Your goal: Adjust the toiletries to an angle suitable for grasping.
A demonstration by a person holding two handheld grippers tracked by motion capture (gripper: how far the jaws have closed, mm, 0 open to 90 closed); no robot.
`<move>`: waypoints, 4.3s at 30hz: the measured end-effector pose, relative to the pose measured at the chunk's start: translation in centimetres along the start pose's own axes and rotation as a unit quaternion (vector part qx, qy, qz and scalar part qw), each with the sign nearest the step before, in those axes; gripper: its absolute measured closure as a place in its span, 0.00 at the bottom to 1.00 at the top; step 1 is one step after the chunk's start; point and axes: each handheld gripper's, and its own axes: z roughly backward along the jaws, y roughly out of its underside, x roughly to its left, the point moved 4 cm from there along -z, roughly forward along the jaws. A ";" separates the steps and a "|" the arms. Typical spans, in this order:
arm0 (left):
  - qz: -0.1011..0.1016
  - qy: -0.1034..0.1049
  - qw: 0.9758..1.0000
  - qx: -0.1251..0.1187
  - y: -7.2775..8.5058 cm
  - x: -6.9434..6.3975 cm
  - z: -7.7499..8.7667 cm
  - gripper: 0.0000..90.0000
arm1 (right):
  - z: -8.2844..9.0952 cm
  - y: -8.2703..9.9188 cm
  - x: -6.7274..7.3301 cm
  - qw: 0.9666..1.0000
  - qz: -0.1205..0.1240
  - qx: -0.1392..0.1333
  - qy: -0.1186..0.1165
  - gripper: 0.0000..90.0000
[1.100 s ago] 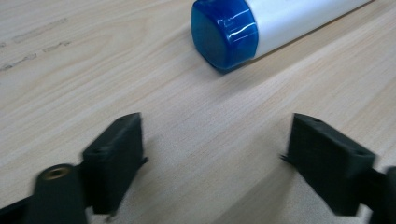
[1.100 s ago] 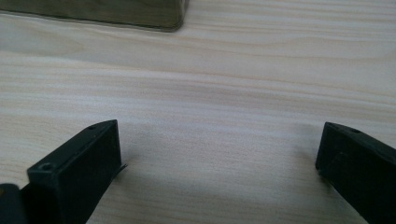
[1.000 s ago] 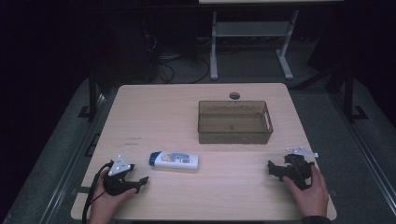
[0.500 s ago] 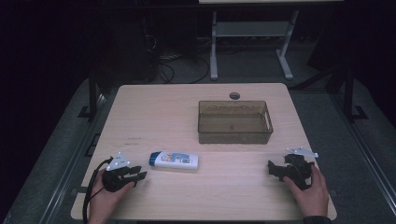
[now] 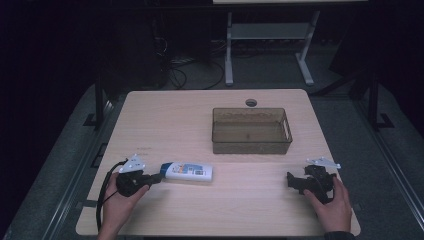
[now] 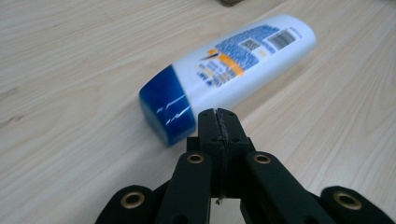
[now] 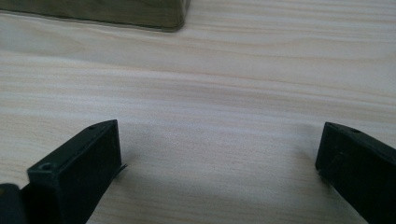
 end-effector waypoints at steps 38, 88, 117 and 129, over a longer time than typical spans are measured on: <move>-0.043 0.070 0.997 0.011 -8.2 -2.7 -9.3 1.00 | 0.0 0.0 0.0 1.000 0.003 0.000 -0.001 0.00; -0.059 0.093 0.989 0.096 -6.8 -5.8 -12.2 1.00 | 0.0 0.0 0.0 1.000 0.004 0.001 -0.003 0.00; -0.065 0.110 0.987 0.094 -4.1 -7.7 -8.6 1.00 | 0.0 0.0 0.0 1.000 0.004 0.001 -0.003 0.00; -0.065 0.110 0.988 0.092 -2.7 -7.9 -7.1 1.00 | 0.0 0.0 0.0 1.000 0.004 0.001 -0.003 0.00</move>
